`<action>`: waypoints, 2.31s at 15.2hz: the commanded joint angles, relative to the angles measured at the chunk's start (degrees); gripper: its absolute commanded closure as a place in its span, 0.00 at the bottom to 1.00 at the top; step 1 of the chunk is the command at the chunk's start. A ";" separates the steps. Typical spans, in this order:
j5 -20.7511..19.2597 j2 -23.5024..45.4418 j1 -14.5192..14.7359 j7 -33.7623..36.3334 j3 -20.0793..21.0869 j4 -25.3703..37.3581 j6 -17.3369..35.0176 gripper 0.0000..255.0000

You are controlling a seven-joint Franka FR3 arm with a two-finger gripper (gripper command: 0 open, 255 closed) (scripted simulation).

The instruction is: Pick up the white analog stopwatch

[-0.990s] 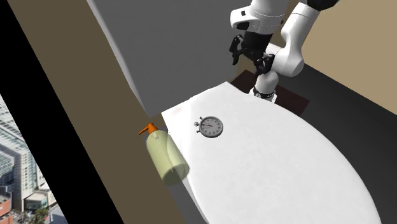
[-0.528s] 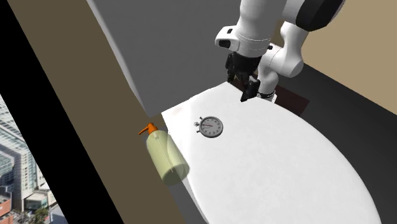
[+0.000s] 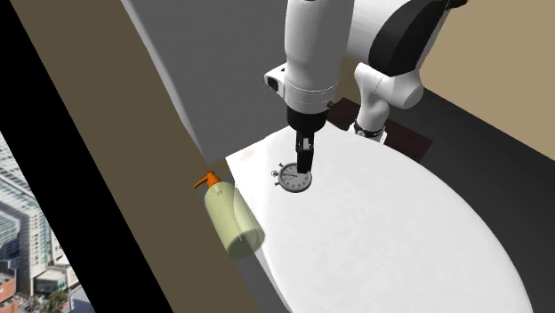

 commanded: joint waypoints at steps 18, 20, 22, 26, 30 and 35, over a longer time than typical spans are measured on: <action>-0.61 7.31 -1.10 10.10 -0.31 0.90 7.09 1.00; -0.60 7.26 -1.10 10.09 -0.31 0.89 7.05 1.00; -0.63 7.40 -1.04 10.20 -0.26 1.05 7.03 1.00; -0.60 7.23 -1.05 10.19 -0.28 3.93 3.98 1.00; -0.61 7.26 -1.05 10.22 -0.28 7.05 0.89 1.00; -0.69 7.61 -1.03 10.30 -0.26 11.33 -3.04 1.00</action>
